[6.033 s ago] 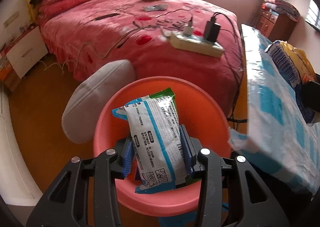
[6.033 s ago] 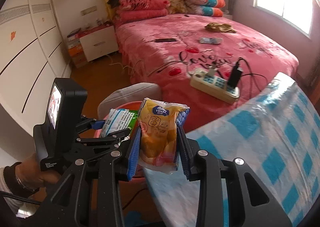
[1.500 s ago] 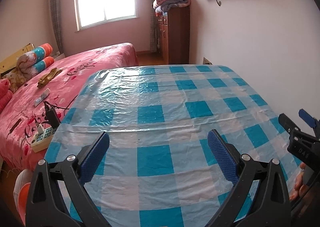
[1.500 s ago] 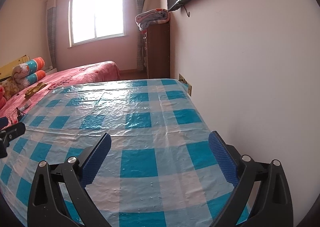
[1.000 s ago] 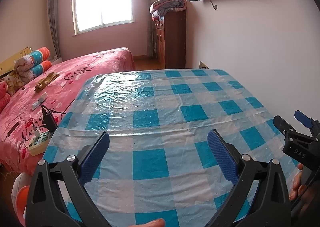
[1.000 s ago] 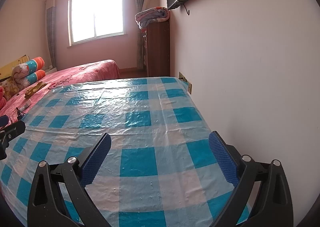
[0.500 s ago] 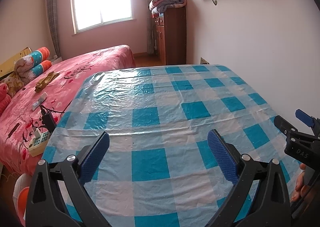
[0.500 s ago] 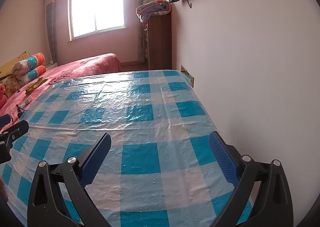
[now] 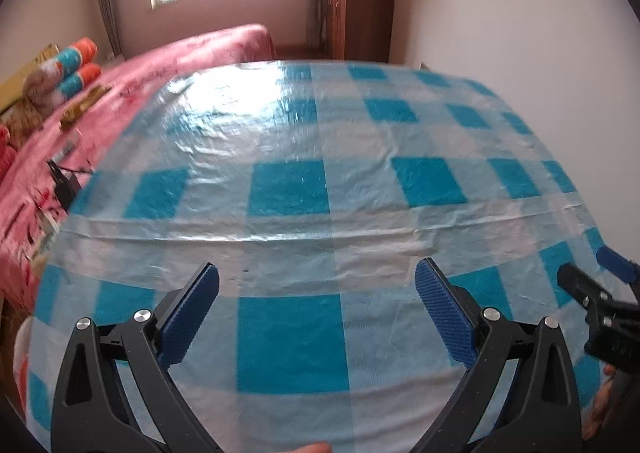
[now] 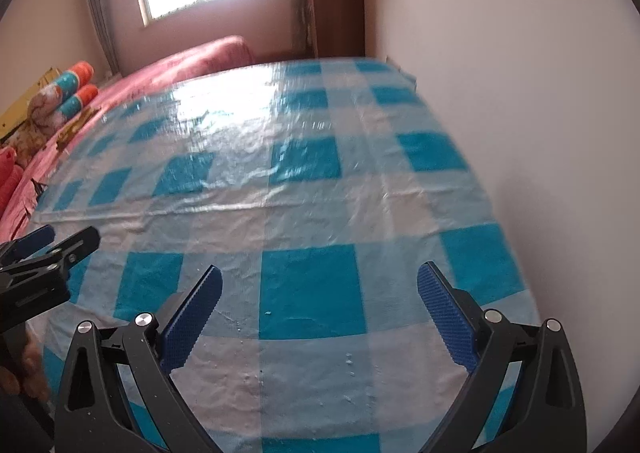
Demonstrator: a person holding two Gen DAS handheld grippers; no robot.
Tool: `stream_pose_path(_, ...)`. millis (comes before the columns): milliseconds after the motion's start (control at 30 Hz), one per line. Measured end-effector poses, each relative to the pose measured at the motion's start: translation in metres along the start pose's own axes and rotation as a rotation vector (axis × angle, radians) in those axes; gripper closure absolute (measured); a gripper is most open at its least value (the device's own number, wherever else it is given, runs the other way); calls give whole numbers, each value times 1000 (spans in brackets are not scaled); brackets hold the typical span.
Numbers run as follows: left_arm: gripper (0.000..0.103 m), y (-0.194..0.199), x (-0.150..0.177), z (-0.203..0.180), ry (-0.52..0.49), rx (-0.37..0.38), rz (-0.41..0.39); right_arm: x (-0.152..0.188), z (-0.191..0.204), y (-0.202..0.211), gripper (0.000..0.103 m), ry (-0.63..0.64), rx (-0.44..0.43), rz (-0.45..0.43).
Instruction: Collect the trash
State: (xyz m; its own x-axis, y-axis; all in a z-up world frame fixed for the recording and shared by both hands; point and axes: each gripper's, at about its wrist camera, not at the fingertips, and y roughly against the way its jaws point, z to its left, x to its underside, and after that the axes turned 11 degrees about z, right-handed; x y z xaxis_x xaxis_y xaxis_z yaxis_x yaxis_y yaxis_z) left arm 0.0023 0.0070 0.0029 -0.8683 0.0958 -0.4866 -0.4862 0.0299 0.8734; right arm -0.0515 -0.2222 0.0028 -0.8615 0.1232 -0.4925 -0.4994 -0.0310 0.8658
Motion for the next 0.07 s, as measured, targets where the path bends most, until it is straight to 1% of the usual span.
stream_pose_path(67,4,-12,-5,-1,2,7,52,-3,3,-7,6,3,2,32)
